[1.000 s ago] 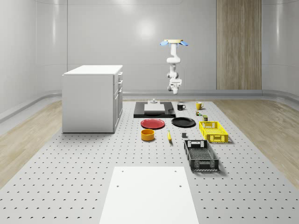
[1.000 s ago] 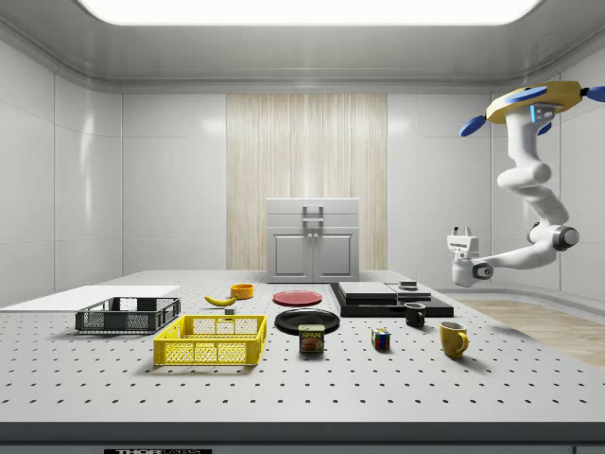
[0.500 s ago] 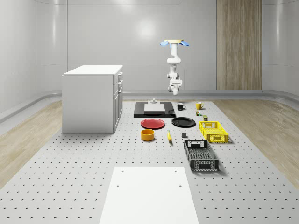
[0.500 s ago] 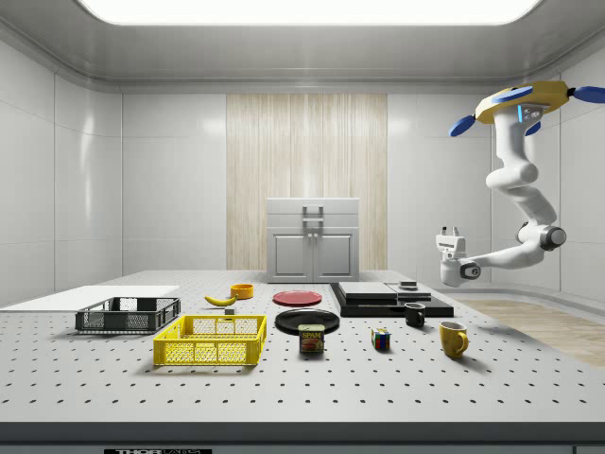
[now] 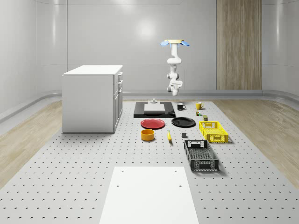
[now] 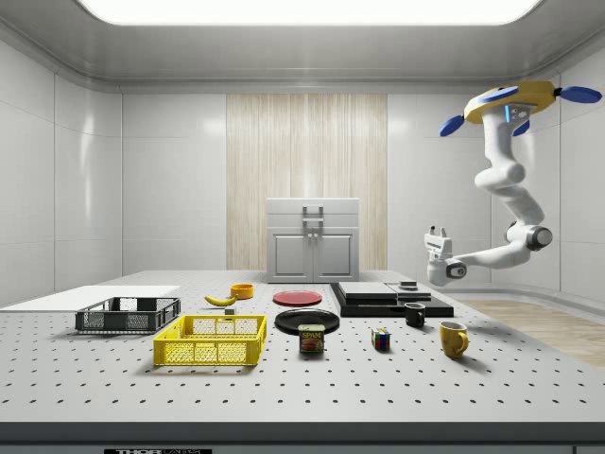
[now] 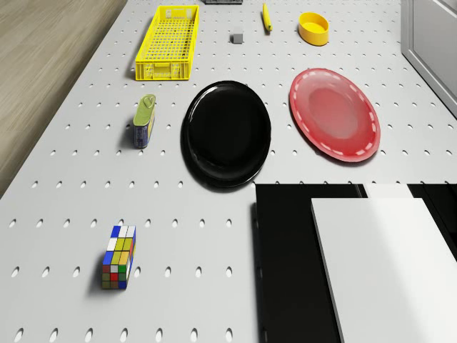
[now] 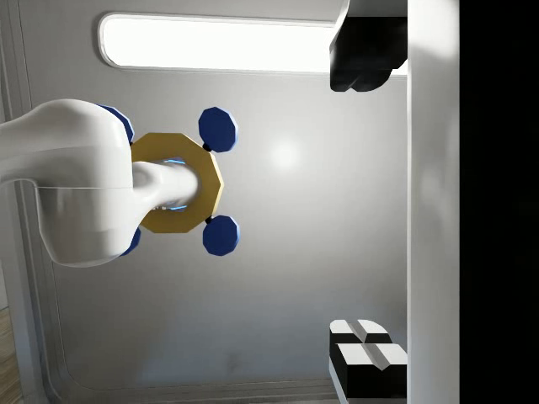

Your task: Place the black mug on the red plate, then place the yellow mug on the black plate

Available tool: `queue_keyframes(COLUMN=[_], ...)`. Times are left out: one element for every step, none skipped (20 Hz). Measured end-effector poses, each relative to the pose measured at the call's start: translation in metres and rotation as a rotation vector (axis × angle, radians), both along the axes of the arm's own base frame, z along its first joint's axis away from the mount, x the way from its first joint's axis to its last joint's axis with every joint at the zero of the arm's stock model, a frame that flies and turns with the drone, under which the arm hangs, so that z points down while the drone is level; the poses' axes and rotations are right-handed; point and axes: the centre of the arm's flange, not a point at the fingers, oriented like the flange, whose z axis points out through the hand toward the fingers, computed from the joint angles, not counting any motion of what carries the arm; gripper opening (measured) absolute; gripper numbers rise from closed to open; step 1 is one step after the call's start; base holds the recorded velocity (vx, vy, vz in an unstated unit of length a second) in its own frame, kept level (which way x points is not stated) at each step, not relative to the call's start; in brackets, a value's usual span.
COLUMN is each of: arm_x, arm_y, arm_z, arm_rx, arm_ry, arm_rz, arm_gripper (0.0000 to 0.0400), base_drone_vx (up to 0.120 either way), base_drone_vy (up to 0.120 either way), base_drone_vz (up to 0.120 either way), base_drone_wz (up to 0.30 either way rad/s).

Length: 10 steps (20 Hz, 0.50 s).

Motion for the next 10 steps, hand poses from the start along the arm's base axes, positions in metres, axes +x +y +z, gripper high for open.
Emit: queue_keyframes(arm_x=[0.000,0.000,0.000,0.000,0.000,0.000,0.000,0.000,0.000,0.000], arm_y=[0.002,0.005,0.008,0.012,0.017,0.022,0.028,0.034,0.042,0.050], arm_z=[0.000,-0.001,-0.002,-0.002,-0.004,-0.006,-0.008,-0.011,-0.016,-0.022], arm_rx=[-0.024,-0.052,-0.086,-0.125,-0.171,-0.226,-0.290,-0.365,-0.451,-0.552], arm_ry=[-0.001,-0.001,-0.002,-0.003,-0.004,-0.004,-0.005,-0.005,-0.006,-0.006], arm_rz=[-0.001,-0.001,-0.002,-0.004,-0.005,-0.007,-0.008,-0.011,-0.013,-0.016], arm_gripper=[0.0400,0.0400,0.0400,0.0400,0.0400,0.0400,0.0400,0.0400,0.0400,0.0400], base_drone_vx=[0.120,0.120,0.120,0.120,0.120,0.120,0.120,0.120,0.080,0.000], base_drone_vy=[0.000,0.000,0.000,0.000,0.000,0.000,0.000,0.000,0.000,0.000], base_drone_vz=[0.000,0.000,0.000,0.000,0.000,0.000,0.000,0.000,-0.080,-0.120], base_drone_wz=[0.000,0.000,0.000,0.000,0.000,0.000,0.000,0.000,0.000,0.000])
